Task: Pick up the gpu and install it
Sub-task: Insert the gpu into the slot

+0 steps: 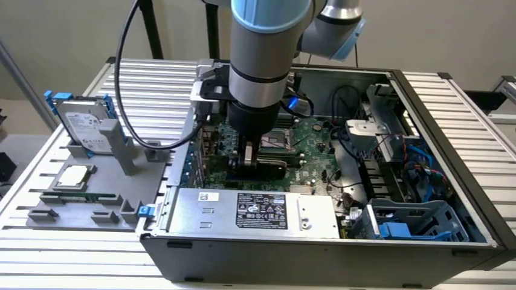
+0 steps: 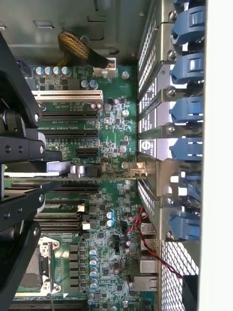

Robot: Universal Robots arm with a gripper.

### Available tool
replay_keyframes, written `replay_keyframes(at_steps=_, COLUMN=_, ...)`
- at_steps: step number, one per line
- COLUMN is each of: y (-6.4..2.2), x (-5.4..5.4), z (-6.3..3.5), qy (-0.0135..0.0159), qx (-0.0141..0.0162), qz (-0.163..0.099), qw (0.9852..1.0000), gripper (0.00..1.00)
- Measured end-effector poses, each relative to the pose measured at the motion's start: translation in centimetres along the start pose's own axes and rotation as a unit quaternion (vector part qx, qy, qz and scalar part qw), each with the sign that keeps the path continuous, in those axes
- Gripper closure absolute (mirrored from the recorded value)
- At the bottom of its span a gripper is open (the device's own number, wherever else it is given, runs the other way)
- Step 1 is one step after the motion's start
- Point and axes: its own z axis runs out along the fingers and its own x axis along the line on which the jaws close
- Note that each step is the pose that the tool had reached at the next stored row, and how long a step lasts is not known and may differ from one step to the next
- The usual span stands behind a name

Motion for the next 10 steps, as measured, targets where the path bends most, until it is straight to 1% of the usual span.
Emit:
replay_keyframes(at_steps=6, y=0.00, x=-0.20, z=0.07, qy=0.0007, qx=-0.0016, qz=0.000, qw=1.0000, gripper=1.00)
replay_keyframes(at_steps=10, y=-0.01, x=-0.26, z=0.12, qy=0.0021, qx=-0.0028, qz=0.000, qw=1.0000, gripper=1.00)
